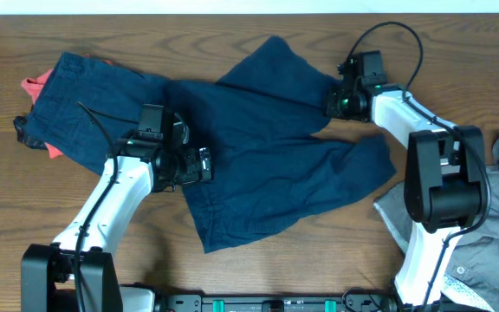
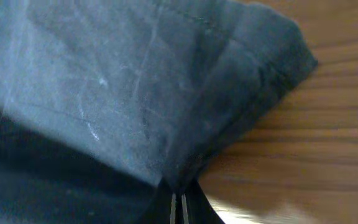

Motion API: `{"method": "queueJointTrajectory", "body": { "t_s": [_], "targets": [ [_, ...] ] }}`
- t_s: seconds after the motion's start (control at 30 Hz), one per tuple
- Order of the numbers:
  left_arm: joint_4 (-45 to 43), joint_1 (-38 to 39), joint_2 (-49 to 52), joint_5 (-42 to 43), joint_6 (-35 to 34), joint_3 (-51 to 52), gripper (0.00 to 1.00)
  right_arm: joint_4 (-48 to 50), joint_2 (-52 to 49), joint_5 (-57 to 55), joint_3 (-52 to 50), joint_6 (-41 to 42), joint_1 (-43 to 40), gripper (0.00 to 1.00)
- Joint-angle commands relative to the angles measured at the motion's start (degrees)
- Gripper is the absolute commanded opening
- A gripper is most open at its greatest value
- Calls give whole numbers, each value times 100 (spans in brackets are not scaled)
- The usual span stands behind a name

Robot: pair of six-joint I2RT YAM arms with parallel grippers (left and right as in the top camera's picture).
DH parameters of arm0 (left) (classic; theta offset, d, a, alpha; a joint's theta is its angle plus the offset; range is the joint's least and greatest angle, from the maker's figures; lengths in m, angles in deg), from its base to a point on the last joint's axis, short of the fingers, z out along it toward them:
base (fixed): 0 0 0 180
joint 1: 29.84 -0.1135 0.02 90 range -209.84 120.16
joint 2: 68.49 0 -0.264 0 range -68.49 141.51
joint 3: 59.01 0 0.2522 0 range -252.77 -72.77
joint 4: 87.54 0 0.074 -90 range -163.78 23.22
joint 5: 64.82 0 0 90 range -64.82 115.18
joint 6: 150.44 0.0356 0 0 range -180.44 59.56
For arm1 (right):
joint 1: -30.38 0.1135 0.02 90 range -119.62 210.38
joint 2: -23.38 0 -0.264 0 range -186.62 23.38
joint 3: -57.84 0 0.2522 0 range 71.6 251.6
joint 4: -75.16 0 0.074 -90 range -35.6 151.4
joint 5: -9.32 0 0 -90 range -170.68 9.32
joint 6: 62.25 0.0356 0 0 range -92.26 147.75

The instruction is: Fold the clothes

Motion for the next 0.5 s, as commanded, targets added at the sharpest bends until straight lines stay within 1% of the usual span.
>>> {"method": "queueJointTrajectory", "body": {
  "t_s": [0.0,0.1,0.13,0.17,0.2,0.23,0.27,0.3,0.37,0.47],
  "targets": [
    [-2,9,-44,52,-52,68,98,-83,503,-717,236,120,-678,1],
    [-33,9,-44,55,-52,68,98,-101,870,-713,267,120,-1137,1],
    [-63,9,-44,52,-52,68,98,-144,970,-710,267,120,-1268,7],
    [-94,9,-44,55,-52,68,98,-214,1045,-671,267,118,-1368,20],
    [-122,9,-44,55,-55,68,98,-323,1093,-605,267,109,-1436,44],
    [-140,9,-44,55,-55,68,98,-509,1130,-483,267,37,-1495,64],
    [-142,9,-44,63,-55,68,98,-780,1156,-315,267,-138,-1534,72],
    [-120,9,-44,116,-55,68,98,-1075,1163,-199,267,-317,-1554,79],
    [9,9,-44,356,-55,68,98,-1926,1172,-205,267,-424,-1561,83],
    [302,9,-44,960,-55,68,98,-2986,1172,-573,260,-420,-1561,84]
  ]
}}
